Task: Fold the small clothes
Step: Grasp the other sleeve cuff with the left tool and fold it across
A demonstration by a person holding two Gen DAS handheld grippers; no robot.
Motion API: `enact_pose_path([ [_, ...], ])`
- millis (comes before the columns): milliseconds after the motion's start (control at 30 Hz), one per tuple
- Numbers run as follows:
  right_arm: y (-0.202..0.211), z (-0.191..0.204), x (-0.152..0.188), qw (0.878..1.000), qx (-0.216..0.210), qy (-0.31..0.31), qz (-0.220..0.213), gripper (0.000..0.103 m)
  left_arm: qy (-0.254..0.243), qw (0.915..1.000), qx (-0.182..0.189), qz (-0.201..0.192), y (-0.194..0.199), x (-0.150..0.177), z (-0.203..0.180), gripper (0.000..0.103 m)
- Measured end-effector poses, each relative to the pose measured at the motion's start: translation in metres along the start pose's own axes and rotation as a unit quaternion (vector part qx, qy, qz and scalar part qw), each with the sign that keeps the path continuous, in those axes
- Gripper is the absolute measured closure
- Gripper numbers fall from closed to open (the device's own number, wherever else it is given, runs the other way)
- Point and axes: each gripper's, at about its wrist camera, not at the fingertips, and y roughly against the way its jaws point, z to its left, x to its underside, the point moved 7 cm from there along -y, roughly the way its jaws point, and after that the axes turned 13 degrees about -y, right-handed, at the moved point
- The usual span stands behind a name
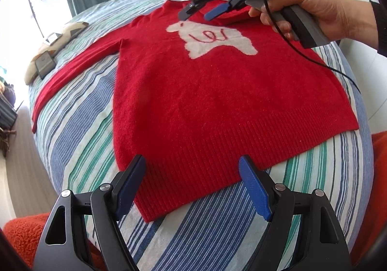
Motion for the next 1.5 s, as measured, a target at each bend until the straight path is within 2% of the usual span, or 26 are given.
enact_pose_path([
  [100, -0.004, 0.035, 0.022, 0.996, -0.053, 0.053, 0.044, 0.031, 0.006, 1.0, 0.005, 0.002, 0.0, 0.0, 0.002, 0.022],
  [200, 0.014, 0.031, 0.025, 0.997, -0.067, 0.039, 0.027, 0.031, 0.014, 0.9999, 0.007, 0.002, 0.001, 0.001, 0.006, 0.022],
  [300, 0.042, -0.006, 0.003, 0.996, -0.061, -0.043, -0.041, 0.031, 0.026, 0.9996, 0.011, 0.004, 0.001, 0.003, 0.01, 0.022],
  [367, 0.054, -0.041, -0.008, 0.988, -0.036, -0.127, -0.08, 0.031, 0.029, 0.9995, 0.012, 0.007, -0.001, 0.004, 0.011, 0.022],
  [433, 0.053, -0.069, -0.006, 0.978, -0.005, -0.188, -0.086, 0.031, 0.029, 0.9994, 0.011, 0.013, -0.003, 0.005, 0.011, 0.021],
  [533, 0.028, -0.089, 0.026, 0.973, 0.035, -0.226, -0.018, 0.031, 0.028, 0.9994, 0.008, 0.02, -0.006, 0.006, 0.012, 0.018],
  [567, 0.026, -0.087, 0.037, 0.975, 0.042, -0.218, -0.015, 0.032, 0.027, 0.9994, 0.007, 0.021, -0.005, 0.006, 0.013, 0.018],
  [633, 0.045, -0.073, 0.054, 0.979, 0.057, -0.19, -0.047, 0.032, 0.037, 0.9991, 0.011, 0.018, 0.001, 0.006, 0.02, 0.018],
  [667, 0.059, -0.063, 0.064, 0.98, 0.053, -0.181, -0.067, 0.032, 0.053, 0.9983, 0.02, 0.012, 0.005, 0.006, 0.027, 0.015],
  [733, 0.087, -0.039, 0.09, 0.981, 0.042, -0.163, -0.098, 0.029, 0.097, 0.9945, 0.037, 0.004, 0.008, 0.005, 0.05, 0.009],
  [800, 0.107, -0.016, 0.122, 0.982, 0.04, -0.145, -0.118, 0.026, 0.159, 0.9862, 0.046, 0.004, 0.002, 0.001, 0.086, 0.009],
  [833, 0.113, -0.006, 0.138, 0.982, 0.038, -0.139, -0.124, 0.026, 0.199, 0.9786, 0.053, 0.006, -0.003, 0.001, 0.108, 0.009],
  [867, 0.118, 0.0, 0.154, 0.982, 0.038, -0.135, -0.129, 0.026, 0.248, 0.9669, 0.06, 0.003, -0.009, 0.002, 0.134, 0.009],
  [900, 0.12, 0.006, 0.169, 0.981, 0.042, -0.133, -0.135, 0.026, 0.299, 0.9518, 0.066, -0.006, -0.014, 0.005, 0.161, 0.009],
  [967, 0.123, 0.013, 0.193, 0.978, 0.049, -0.141, -0.149, 0.026, 0.397, 0.9153, 0.065, -0.023, -0.028, 0.018, 0.22, 0.009],
  [1033, 0.121, 0.015, 0.21, 0.973, 0.039, -0.166, -0.153, 0.026, 0.487, 0.8711, 0.053, -0.035, -0.042, 0.04, 0.278, 0.01],
  [1100, 0.117, 0.018, 0.215, 0.974, 0.024, -0.174, -0.142, 0.026, 0.553, 0.8317, 0.036, -0.039, -0.058, 0.064, 0.323, 0.012],
  [1167, 0.117, 0.022, 0.216, 0.978, 0.031, -0.153, -0.139, 0.026, 0.602, 0.7978, 0.022, -0.026, -0.077, 0.089, 0.354, 0.022],
  [1267, 0.109, 0.026, 0.214, 0.981, 0.035, -0.138, -0.133, 0.026, 0.666, 0.743, 0.054, -0.028, -0.104, 0.115, 0.372, 0.026],
  [1300, 0.106, 0.027, 0.215, 0.981, 0.034, -0.14, -0.131, 0.026, 0.677, 0.7327, 0.058, -0.036, -0.108, 0.117, 0.376, 0.027],
  [1333, 0.101, 0.027, 0.215, 0.981, 0.033, -0.142, -0.129, 0.026, 0.683, 0.7273, 0.055, -0.043, -0.11, 0.118, 0.381, 0.031],
  [1400, 0.096, 0.027, 0.214, 0.982, 0.034, -0.142, -0.123, 0.026, 0.683, 0.7261, 0.053, -0.059, -0.111, 0.114, 0.389, 0.047],
  [1433, 0.094, 0.027, 0.214, 0.982, 0.035, -0.14, -0.121, 0.026, 0.68, 0.729, 0.049, -0.065, -0.11, 0.112, 0.394, 0.067],
  [1467, 0.093, 0.028, 0.214, 0.983, 0.036, -0.137, -0.12, 0.026, 0.675, 0.7328, 0.045, -0.07, -0.108, 0.108, 0.399, 0.094],
  [1500, 0.092, 0.028, 0.214, 0.983, 0.037, -0.135, -0.121, 0.026, 0.669, 0.7394, 0.033, -0.066, -0.103, 0.105, 0.405, 0.098],
])
